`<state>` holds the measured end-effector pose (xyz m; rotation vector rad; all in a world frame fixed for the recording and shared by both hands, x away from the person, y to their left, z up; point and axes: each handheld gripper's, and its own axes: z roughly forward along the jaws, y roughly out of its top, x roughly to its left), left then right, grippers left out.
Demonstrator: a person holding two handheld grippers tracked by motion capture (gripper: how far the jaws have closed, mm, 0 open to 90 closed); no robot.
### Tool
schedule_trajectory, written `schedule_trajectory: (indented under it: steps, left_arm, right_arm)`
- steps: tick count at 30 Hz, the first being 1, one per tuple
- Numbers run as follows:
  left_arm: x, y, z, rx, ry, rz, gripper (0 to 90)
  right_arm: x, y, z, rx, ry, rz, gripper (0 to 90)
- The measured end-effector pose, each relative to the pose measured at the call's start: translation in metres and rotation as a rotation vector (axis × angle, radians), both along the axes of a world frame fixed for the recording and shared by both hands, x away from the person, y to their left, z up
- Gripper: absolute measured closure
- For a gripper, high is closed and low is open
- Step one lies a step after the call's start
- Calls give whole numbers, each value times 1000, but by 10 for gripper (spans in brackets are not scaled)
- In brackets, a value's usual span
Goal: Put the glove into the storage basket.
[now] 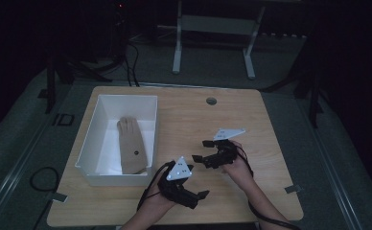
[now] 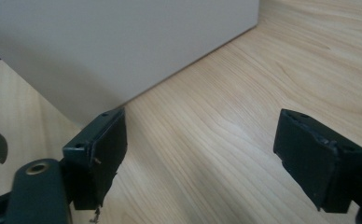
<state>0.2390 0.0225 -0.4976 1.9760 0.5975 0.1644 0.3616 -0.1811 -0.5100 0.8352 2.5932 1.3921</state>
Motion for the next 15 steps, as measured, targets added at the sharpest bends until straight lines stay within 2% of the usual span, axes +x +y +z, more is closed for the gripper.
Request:
schedule_trajectory:
  steps: [4, 6, 11, 15]
  left_arm:
    - [2, -3, -11, 12, 6, -9, 68]
    - [2, -4, -16, 25, -4, -5, 68]
    - [5, -6, -31, 40, 23, -1, 68]
    - [7, -7, -41, 57, 28, 7, 68]
  right_arm:
    - [-1, -3, -12, -8, 17, -10, 174]
    - [-2, -4, -17, -19, 24, -5, 164]
    - [-6, -8, -28, -26, 8, 0, 142]
    - [-6, -12, -35, -31, 0, 0, 141]
